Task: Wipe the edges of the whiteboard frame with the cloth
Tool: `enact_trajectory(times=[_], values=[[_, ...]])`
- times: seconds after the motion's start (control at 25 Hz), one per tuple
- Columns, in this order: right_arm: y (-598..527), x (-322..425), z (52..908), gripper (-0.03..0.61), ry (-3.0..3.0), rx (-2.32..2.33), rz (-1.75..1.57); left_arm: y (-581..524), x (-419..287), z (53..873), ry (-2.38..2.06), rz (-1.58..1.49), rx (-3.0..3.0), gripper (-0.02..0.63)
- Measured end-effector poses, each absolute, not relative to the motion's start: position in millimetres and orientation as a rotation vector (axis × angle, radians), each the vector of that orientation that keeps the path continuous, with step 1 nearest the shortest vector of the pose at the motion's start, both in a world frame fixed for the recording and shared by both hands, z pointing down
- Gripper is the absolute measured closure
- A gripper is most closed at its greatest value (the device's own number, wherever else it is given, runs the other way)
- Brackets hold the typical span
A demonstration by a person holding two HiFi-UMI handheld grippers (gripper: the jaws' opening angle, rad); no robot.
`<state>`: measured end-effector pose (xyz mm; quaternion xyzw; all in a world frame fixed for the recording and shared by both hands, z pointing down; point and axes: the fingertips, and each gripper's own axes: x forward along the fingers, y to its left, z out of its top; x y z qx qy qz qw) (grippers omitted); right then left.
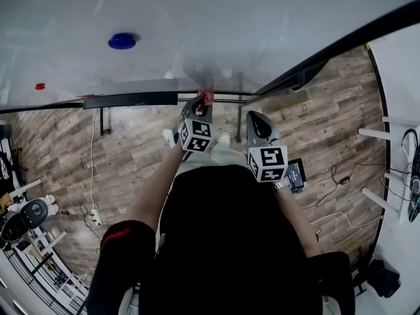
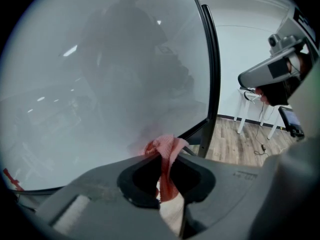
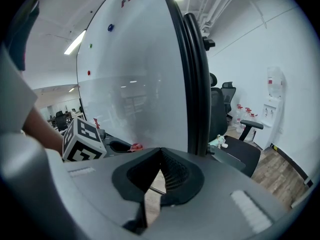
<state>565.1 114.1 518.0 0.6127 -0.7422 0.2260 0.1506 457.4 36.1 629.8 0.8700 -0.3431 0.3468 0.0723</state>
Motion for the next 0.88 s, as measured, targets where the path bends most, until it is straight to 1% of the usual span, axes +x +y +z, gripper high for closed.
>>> enact_trajectory(times=[0.88], values=[[140.8,597.0,522.4,0.577,-2.044,1.865,0.68,55.7,508.5,629.6,-0.865,1.049,2.708,0.566]])
